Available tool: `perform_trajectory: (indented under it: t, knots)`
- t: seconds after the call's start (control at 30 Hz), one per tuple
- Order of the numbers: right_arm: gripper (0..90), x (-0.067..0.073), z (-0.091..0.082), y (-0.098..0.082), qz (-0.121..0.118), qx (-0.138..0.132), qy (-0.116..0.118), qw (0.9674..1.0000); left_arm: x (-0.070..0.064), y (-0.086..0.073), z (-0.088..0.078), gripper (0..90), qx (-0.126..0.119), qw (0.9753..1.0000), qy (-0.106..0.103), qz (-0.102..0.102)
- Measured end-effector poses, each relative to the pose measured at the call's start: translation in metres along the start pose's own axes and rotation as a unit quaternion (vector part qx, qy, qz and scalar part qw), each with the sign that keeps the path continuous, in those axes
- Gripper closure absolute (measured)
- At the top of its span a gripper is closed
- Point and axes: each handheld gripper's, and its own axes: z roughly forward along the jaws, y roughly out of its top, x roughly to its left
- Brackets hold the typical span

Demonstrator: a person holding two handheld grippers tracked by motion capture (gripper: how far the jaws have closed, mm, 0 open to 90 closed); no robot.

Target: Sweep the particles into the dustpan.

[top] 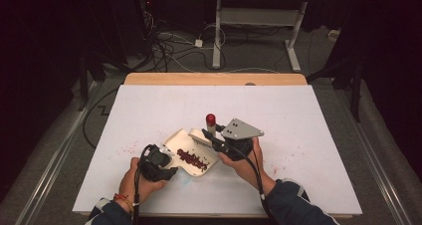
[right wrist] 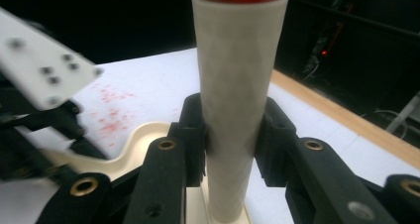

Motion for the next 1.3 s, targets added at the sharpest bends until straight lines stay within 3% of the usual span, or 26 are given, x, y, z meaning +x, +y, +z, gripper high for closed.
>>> perform_trajectory:
  t: [0.17, 0.33, 0.47, 0.6, 0.77, 1.07, 1.13, 1.3]
  knots:
    - [69.8, 0.005, -0.018, 0.007, 0.002, -0.015, 0.014, 0.9998, 0.001, 0.001, 0.002, 63.9, 0.003, 1.0000, 0.002, 0.002]
    - [69.8, 0.003, -0.026, 0.012, -0.016, -0.028, -0.007, 0.9995, 0.001, 0.002, 0.002, 63.9, 0.003, 1.0000, 0.002, 0.004]
    - [69.8, -0.002, -0.019, 0.008, -0.029, -0.031, -0.026, 0.9988, 0.001, 0.002, 0.001, 63.9, -0.001, 1.0000, 0.003, 0.005]
    - [69.8, 0.000, -0.003, 0.003, -0.058, -0.028, -0.041, 0.9971, 0.000, 0.002, 0.000, 64.0, -0.005, 1.0000, 0.002, 0.002]
    - [69.8, 0.012, 0.010, 0.001, -0.077, -0.022, -0.021, 0.9965, -0.004, 0.003, 0.002, 63.9, -0.011, 0.9999, 0.003, -0.007]
    - [69.7, 0.037, 0.008, 0.007, -0.057, -0.002, 0.006, 0.9984, -0.009, 0.004, 0.003, 63.9, -0.018, 0.9996, 0.015, -0.017]
    - [69.7, 0.042, 0.007, 0.008, -0.058, 0.000, 0.004, 0.9983, -0.010, 0.005, 0.003, 63.9, -0.020, 0.9995, 0.015, -0.020]
    - [69.5, 0.047, 0.004, 0.008, -0.034, 0.007, -0.004, 0.9994, -0.010, 0.006, 0.005, 63.9, -0.020, 0.9994, 0.017, -0.021]
